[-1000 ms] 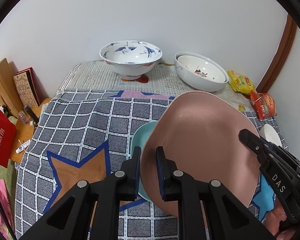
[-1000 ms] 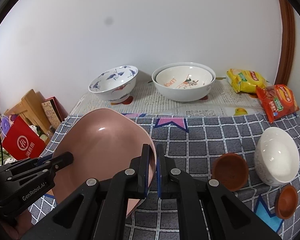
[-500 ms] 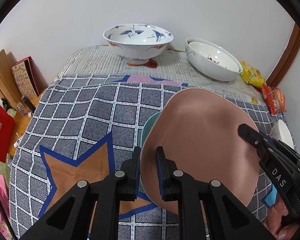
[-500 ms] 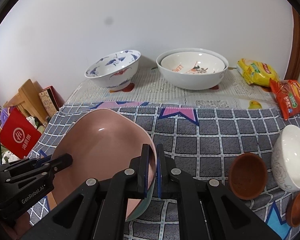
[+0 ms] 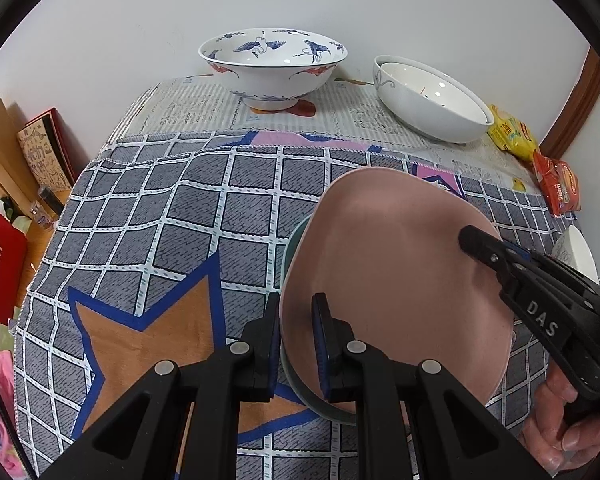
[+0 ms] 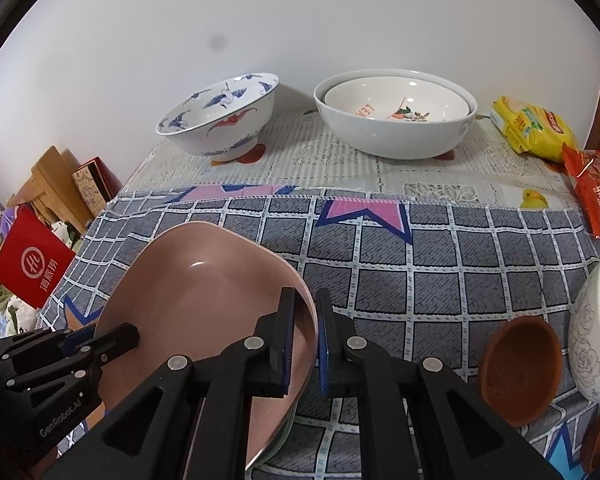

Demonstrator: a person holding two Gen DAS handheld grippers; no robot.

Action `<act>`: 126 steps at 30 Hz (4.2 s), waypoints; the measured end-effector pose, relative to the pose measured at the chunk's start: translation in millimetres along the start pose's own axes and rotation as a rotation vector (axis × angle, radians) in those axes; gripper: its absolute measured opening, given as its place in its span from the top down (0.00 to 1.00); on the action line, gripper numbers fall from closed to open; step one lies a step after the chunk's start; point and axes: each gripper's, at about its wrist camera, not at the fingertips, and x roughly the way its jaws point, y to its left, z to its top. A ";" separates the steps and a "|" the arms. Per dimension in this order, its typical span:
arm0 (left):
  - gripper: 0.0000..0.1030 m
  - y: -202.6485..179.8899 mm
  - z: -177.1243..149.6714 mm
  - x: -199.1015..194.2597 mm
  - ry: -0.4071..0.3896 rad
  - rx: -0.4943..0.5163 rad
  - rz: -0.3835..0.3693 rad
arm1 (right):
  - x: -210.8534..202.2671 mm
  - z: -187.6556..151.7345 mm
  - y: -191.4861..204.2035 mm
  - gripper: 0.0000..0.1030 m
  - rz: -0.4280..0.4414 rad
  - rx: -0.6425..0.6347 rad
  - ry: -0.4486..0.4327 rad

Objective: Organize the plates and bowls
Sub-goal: 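Lower the pink plate onto the teal plate and open both grippers, then withdraw both grippers and move them toward the small brown clay bowls, then close the left gripper on one brown clay bowl rim while the right gripper grasps another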

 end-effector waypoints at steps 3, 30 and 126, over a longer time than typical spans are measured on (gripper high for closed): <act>0.86 0.8 0.4 0.7 0.001 -0.002 -0.002 | 4.1 0.5 0.2 0.86 0.008 0.003 0.001; 0.74 -8.5 -14.8 -19.9 0.029 0.079 0.030 | -23.1 -16.7 -7.7 0.91 0.045 0.059 0.024; 0.63 -226.5 8.2 56.8 0.101 0.273 -0.145 | -129.7 -129.1 -264.1 0.63 -0.213 0.419 0.038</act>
